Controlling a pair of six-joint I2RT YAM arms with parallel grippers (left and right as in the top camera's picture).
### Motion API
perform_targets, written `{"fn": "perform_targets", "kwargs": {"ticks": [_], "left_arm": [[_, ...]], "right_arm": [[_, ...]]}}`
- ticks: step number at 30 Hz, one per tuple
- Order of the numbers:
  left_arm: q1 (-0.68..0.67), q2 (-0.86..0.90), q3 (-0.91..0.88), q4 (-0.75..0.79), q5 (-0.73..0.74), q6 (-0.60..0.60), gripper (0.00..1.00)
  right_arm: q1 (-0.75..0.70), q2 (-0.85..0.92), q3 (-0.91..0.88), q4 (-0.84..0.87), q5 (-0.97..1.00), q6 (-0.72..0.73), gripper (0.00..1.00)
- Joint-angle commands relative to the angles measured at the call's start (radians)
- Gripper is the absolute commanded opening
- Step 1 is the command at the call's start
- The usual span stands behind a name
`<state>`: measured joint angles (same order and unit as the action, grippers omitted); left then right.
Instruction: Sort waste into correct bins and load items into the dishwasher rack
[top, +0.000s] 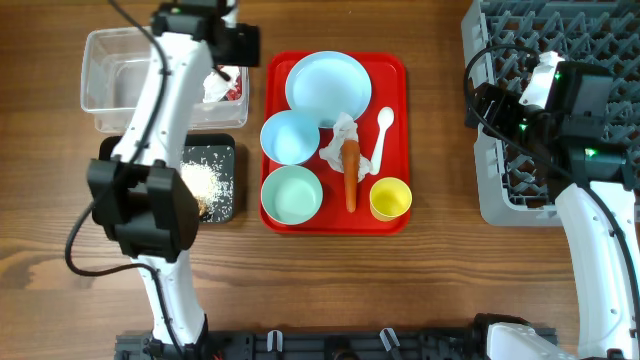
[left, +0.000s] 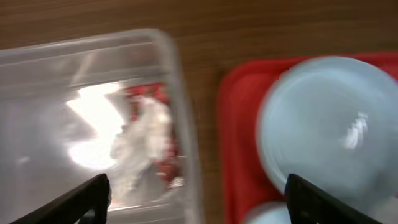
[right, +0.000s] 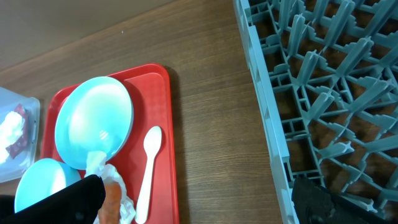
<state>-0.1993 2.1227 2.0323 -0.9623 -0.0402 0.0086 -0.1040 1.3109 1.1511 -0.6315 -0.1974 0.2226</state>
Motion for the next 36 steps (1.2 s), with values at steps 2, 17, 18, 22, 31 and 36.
{"fn": "perform_targets", "kwargs": {"ticks": [2,17,18,22,31,36], "left_arm": [[-0.146,0.008,-0.031,-0.007,0.208,0.066,0.83],[-0.373,0.019,-0.277,0.069,0.2,0.058,0.72],[-0.374,0.019,-0.283,0.081,0.2,0.058,0.71],[-0.375,0.021,-0.305,0.13,0.2,0.057,0.71],[-0.375,0.067,-0.307,0.151,0.2,0.055,0.68],[-0.375,0.077,-0.307,0.156,0.2,0.051,0.63]], "right_arm": [[-0.002,0.008,0.02,-0.006,0.017,-0.01,1.0],[-0.002,0.008,0.02,-0.009,0.017,-0.012,1.0],[-0.002,0.008,0.02,-0.009,0.017,-0.011,1.0],[-0.002,0.008,0.02,-0.009,0.017,-0.01,1.0],[-0.002,0.008,0.02,-0.009,0.017,-0.011,1.0],[-0.002,0.008,0.02,-0.009,0.017,-0.011,1.0]]}}
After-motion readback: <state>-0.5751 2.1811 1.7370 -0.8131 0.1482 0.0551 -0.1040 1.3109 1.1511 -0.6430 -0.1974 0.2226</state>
